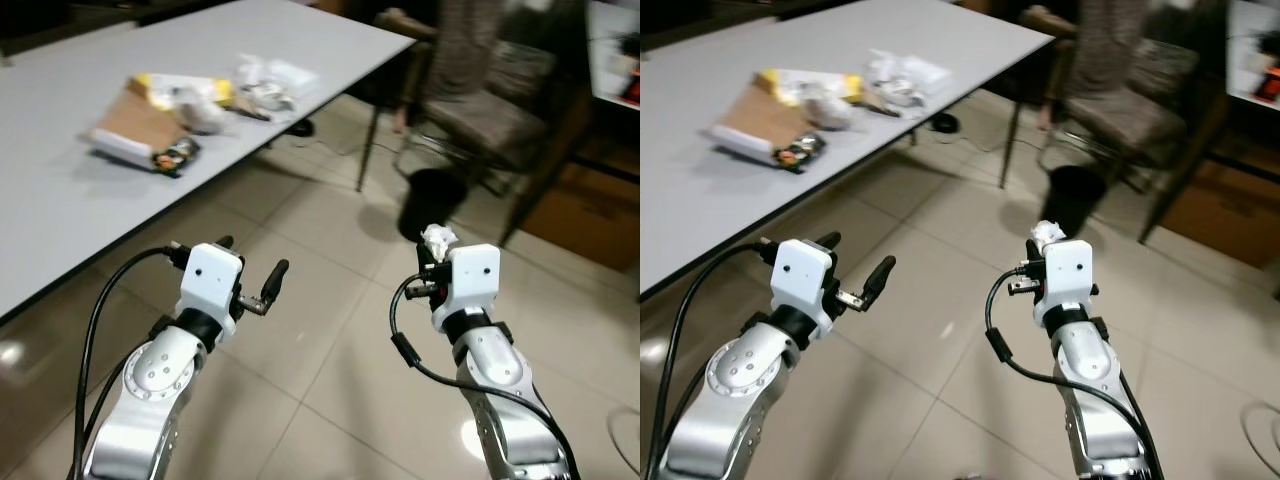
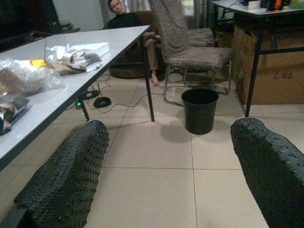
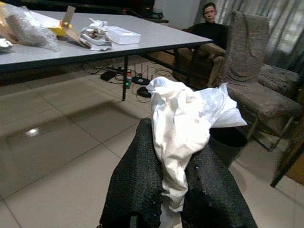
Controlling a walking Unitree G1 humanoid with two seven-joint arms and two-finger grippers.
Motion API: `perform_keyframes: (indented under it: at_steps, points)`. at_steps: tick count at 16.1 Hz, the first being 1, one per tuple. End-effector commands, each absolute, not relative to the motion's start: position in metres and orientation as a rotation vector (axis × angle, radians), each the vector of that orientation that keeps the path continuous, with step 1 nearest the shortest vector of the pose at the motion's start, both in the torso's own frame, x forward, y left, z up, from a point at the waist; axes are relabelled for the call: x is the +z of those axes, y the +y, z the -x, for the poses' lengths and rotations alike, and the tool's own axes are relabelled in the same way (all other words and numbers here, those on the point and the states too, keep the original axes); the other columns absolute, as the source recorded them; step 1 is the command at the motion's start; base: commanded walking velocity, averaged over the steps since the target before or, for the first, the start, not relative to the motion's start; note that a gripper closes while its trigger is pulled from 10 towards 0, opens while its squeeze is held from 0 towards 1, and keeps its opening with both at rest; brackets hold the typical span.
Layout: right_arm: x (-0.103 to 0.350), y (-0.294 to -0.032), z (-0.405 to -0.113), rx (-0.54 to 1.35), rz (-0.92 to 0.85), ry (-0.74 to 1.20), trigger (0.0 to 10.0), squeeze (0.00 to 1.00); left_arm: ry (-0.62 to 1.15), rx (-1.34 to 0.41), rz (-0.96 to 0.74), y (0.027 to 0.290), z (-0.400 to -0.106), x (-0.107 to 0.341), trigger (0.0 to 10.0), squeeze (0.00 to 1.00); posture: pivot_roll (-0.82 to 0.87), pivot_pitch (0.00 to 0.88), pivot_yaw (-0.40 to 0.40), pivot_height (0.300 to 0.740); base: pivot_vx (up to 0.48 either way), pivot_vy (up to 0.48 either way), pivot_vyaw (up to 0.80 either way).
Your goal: Picking trash to rubbish bin
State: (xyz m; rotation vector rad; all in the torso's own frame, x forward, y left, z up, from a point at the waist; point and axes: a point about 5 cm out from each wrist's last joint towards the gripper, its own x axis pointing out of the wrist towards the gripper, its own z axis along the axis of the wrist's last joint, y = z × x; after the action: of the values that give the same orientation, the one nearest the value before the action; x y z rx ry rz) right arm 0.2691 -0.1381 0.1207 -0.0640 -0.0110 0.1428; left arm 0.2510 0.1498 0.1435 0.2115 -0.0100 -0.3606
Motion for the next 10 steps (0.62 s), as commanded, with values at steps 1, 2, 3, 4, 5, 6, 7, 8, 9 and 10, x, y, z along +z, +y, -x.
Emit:
perform_keyframes:
  at_steps: [1,2,3,4,5,6,7,8,9,10]
  points:
    - [0.1176,-0.1417,-0.2666,0.133,0.075,0.003,10.0,0.00,-0.007,-0.379,-0.215,0.1481,-0.2507,0.1415,10.0,0.00,-0.01,0.034,-0.070,0.740,0.259,0.000,-0.80]
    - [0.1173,-0.1425,-0.2658,0.128,0.076,0.005,10.0,0.00,-0.006,-0.385,-0.212,0.1474,-0.2506,0.1414,10.0,0.00,-0.01,0.034,-0.069,0.740,0.270,0.000,-0.80]
    - [0.1171,-0.1427,-0.2656,0.126,0.076,0.006,10.0,0.00,-0.007,-0.388,-0.211,0.1471,-0.2507,0.1415,10.0,0.00,-0.01,0.035,-0.069,0.740,0.270,0.000,-0.80]
    - [0.1170,-0.1427,-0.2655,0.126,0.077,0.006,10.0,0.00,-0.007,-0.389,-0.211,0.1469,-0.2508,0.1415,10.0,0.00,-0.01,0.035,-0.069,0.740,0.281,0.000,-0.80]
    - [0.1168,-0.1428,-0.2651,0.127,0.077,0.007,10.0,0.00,-0.009,-0.394,-0.208,0.1463,-0.2508,0.1418,10.0,0.00,-0.01,0.036,-0.070,0.740,0.304,0.000,-0.80]
    - [0.1165,-0.1431,-0.2647,0.127,0.078,0.008,10.0,0.00,-0.010,-0.397,-0.206,0.1458,-0.2507,0.1420,10.0,0.00,-0.01,0.038,-0.071,0.740,0.322,0.000,-0.80]
    - [0.1161,-0.1434,-0.2642,0.127,0.079,0.010,10.0,0.00,-0.011,-0.400,-0.205,0.1453,-0.2506,0.1421,10.0,0.00,-0.01,0.038,-0.071,0.740,0.322,0.000,-0.80]
    - [0.1160,-0.1434,-0.2641,0.127,0.080,0.010,10.0,0.00,-0.011,-0.401,-0.206,0.1452,-0.2505,0.1421,10.0,0.00,-0.01,0.039,-0.071,0.740,0.319,0.000,-0.80]
    - [0.1160,-0.1434,-0.2641,0.128,0.081,0.011,10.0,0.00,-0.011,-0.401,-0.208,0.1453,-0.2505,0.1421,10.0,0.00,-0.01,0.039,-0.071,0.740,0.322,0.000,-0.80]
    - [0.1160,-0.1434,-0.2643,0.128,0.083,0.012,10.0,0.00,-0.011,-0.403,-0.211,0.1450,-0.2507,0.1419,10.0,0.00,-0.01,0.039,-0.069,0.740,0.322,0.000,-0.80]
